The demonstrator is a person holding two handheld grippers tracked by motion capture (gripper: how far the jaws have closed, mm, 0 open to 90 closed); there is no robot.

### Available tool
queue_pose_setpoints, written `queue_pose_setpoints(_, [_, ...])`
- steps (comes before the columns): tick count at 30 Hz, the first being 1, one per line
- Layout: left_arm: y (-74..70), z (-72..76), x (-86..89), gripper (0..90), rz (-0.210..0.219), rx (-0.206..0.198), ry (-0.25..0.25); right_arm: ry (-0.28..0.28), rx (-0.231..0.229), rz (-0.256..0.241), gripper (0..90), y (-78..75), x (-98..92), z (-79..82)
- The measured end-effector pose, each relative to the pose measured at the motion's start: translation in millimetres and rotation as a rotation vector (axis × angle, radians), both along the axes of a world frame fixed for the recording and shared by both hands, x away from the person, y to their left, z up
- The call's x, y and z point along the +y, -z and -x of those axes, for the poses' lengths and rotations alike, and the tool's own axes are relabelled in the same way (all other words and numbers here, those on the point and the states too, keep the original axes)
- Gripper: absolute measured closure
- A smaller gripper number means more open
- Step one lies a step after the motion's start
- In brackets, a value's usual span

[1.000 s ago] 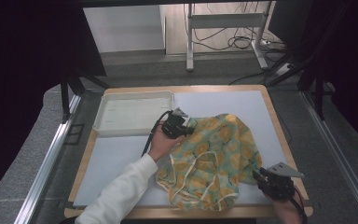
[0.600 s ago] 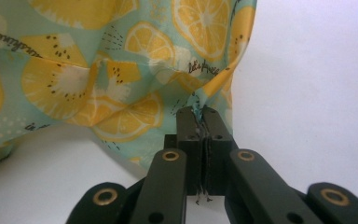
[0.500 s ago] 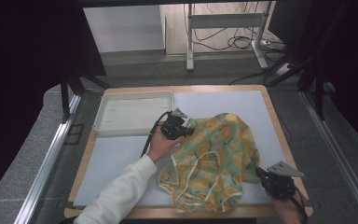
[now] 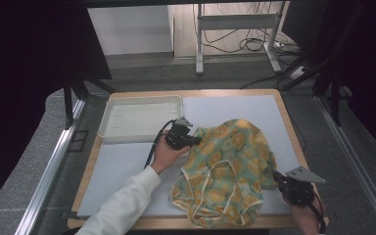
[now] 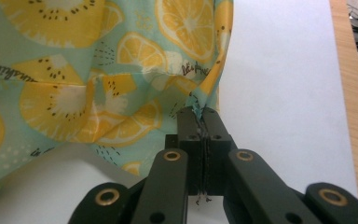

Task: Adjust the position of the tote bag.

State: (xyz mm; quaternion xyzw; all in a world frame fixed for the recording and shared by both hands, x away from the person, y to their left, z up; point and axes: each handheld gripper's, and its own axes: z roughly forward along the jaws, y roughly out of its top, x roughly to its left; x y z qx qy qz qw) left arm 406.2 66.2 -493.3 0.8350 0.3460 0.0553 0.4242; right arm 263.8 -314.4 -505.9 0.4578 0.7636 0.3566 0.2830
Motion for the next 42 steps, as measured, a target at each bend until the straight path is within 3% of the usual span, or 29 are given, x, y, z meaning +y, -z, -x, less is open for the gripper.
queue_pose_setpoints(12, [1.3,11.7,9.6,89.5,0.0,0.004,0.013,0.023,-0.022,-0.019,88.3,-5.4,-9.2,-11.7])
queue_pose_setpoints(27, [6.7,23.7,19.5,89.5,-0.037,-0.015,0.018,0.023,0.002,-0.005,88.4,-3.2,-7.5,-41.3])
queue_pose_setpoints(31, [6.7,25.9,21.9,89.6,-0.03,-0.013,0.011,0.027,0.006,0.004,88.4,-4.5,-5.4,-53.0])
queue_pose_setpoints(42, [6.8,38.6,25.3,89.6,-0.041,-0.023,0.034,0.04,0.008,0.012,88.4,-5.8,-6.3,-64.4])
